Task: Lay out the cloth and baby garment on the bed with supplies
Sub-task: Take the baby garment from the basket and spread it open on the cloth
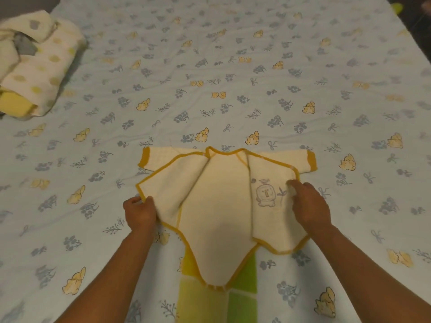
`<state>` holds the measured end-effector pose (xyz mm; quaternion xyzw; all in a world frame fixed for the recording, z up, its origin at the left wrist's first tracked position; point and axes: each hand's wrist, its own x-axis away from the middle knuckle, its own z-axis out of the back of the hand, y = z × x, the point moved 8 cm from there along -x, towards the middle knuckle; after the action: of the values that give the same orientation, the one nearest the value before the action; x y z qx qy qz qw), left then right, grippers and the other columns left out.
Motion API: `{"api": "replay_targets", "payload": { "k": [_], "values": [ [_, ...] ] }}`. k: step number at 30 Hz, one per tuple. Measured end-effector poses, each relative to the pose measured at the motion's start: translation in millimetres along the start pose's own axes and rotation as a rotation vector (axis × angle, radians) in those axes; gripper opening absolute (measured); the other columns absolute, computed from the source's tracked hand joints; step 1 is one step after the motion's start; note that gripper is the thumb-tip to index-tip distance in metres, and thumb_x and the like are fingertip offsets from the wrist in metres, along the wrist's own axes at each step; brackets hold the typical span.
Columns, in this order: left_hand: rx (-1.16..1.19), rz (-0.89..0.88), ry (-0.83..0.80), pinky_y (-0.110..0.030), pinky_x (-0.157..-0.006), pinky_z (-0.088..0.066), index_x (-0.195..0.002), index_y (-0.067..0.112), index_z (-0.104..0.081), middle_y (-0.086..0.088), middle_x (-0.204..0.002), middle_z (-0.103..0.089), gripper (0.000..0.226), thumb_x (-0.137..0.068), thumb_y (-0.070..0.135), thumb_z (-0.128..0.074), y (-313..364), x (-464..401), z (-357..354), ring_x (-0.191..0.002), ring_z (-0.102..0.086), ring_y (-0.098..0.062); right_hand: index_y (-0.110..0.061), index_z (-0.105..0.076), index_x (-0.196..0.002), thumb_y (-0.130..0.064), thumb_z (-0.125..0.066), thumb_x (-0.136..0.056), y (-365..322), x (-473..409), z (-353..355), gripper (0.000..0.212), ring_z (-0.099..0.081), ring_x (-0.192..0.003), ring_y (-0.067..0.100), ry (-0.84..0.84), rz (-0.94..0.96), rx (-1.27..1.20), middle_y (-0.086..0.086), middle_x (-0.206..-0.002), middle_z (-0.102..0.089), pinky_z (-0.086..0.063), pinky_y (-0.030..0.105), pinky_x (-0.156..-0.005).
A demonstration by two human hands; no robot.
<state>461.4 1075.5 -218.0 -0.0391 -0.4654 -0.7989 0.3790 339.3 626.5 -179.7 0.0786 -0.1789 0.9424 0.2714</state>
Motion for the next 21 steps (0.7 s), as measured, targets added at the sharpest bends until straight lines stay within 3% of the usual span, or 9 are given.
{"api": "replay_targets", "payload": {
  "k": [1, 3, 5, 7, 9, 13, 16, 21],
  "values": [
    [-0.065, -0.065, 0.035, -0.04, -0.086, -0.046, -0.125, 0.015, -0.047, -0.012, -0.115, -0.058, 0.046, -0.083, 0.017, -0.066, 5, 0, 5, -0.11, -0.056, -0.037, -0.019, -0.049, -0.136, -0.007, -0.048, -0.091, 1, 2, -1, 0.046, -0.056, -0.096, 0.034, 0.017, -0.041, 0.022, 0.014, -0.112, -0.052, -0.049, 0.04, -0.074],
    [-0.265, -0.396, 0.076, -0.047, -0.096, -0.04, -0.127, 0.019, -0.048, -0.019, -0.123, -0.052, 0.05, -0.082, 0.014, -0.068, 29, 10, 4, -0.115, -0.048, -0.041, -0.017, -0.052, -0.132, -0.011, -0.055, -0.089, -9, 11, -2, 0.044, -0.049, -0.104, 0.039, 0.095, -0.054, 0.122, 0.018, -0.123, -0.047, -0.049, 0.046, -0.078],
    [-0.421, -0.775, -0.076, -0.045, -0.099, -0.037, -0.131, 0.021, -0.053, -0.016, -0.127, -0.052, 0.046, -0.087, 0.022, -0.066, 47, 39, -21, -0.119, -0.047, -0.035, -0.019, -0.053, -0.13, -0.022, -0.06, -0.088, -30, 23, -10, 0.043, -0.044, -0.113, 0.041, 0.121, 0.044, 0.138, 0.019, -0.136, -0.042, -0.048, 0.049, -0.082],
    [-0.547, -0.922, -0.32, -0.043, -0.101, -0.039, -0.138, 0.025, -0.049, -0.009, -0.134, -0.053, 0.047, -0.093, 0.036, -0.058, 39, 61, -52, -0.124, -0.048, -0.028, -0.022, -0.049, -0.136, -0.031, -0.056, -0.091, -46, 34, -31, 0.046, -0.043, -0.12, 0.039, 0.017, 0.127, 0.023, 0.015, -0.142, -0.039, -0.048, 0.048, -0.088],
    [-0.686, -0.875, -0.475, -0.04, -0.109, -0.036, -0.147, 0.027, -0.038, -0.005, -0.147, -0.046, 0.059, -0.093, 0.05, -0.052, 17, 65, -69, -0.135, -0.041, -0.024, -0.026, -0.039, -0.145, -0.039, -0.045, -0.096, -44, 39, -54, 0.051, -0.043, -0.126, 0.033, -0.129, 0.069, -0.106, 0.009, -0.146, -0.038, -0.046, 0.046, -0.095],
    [-0.886, -0.716, -0.597, -0.041, -0.118, -0.022, -0.153, 0.033, -0.021, -0.003, -0.16, -0.025, 0.073, -0.091, 0.065, -0.039, -5, 48, -71, -0.147, -0.024, -0.022, -0.022, -0.03, -0.151, -0.043, -0.032, -0.101, -26, 34, -66, 0.054, -0.037, -0.137, 0.026, -0.247, 0.009, -0.16, 0.005, -0.151, -0.039, -0.038, 0.045, -0.107],
    [-0.953, -0.626, -0.612, -0.043, -0.115, -0.026, -0.152, 0.028, -0.026, -0.004, -0.157, -0.032, 0.071, -0.092, 0.064, -0.038, 7, 51, -63, -0.143, -0.03, -0.025, -0.021, -0.029, -0.151, -0.046, -0.03, -0.101, -9, 35, -52, 0.056, -0.033, -0.141, 0.026, -0.326, -0.132, -0.217, 0.006, -0.155, -0.035, -0.03, 0.044, -0.114],
    [-0.899, -0.63, -0.667, -0.037, -0.105, -0.039, -0.14, 0.021, -0.047, -0.008, -0.142, -0.052, 0.056, -0.094, 0.053, -0.046, 73, 107, -54, -0.129, -0.048, -0.026, -0.019, -0.034, -0.149, -0.049, -0.034, -0.1, 11, 65, 41, 0.057, -0.036, -0.14, 0.026, -0.224, -0.259, -0.324, 0.008, -0.153, -0.038, -0.029, 0.041, -0.114]
  ]
}}
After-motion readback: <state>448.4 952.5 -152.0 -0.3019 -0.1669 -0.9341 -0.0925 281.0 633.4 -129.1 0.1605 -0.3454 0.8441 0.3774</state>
